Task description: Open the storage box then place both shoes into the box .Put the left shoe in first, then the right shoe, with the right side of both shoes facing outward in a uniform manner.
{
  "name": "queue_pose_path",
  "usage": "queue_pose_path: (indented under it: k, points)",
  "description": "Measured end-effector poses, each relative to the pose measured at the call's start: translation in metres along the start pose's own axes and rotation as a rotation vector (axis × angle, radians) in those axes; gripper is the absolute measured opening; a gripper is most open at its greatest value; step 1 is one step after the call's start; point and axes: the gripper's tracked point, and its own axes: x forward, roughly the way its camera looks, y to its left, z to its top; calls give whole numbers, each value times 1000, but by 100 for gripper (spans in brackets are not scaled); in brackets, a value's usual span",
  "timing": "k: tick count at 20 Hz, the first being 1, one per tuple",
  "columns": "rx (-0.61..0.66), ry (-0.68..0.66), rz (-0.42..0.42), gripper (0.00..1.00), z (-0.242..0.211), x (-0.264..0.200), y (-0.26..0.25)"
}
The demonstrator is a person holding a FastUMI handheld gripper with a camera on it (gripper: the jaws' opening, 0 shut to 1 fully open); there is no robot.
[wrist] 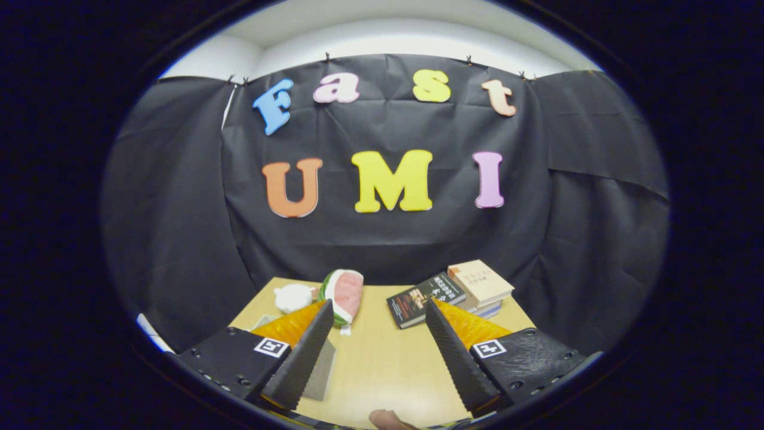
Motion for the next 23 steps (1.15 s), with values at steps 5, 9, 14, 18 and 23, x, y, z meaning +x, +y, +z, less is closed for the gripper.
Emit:
queue_pose_path:
  k: [5,9,14,18,23]
  points:
    - [-47,-128,16,94,31,-27,-33]
    - [-51,-233,45,94,37,-53,-35]
    - [-37,-248,85,94,32,-71,-36]
    - [1,-257,108,94,31,-78,-33]
    - [-31,-281,78,94,28,-81,-31]
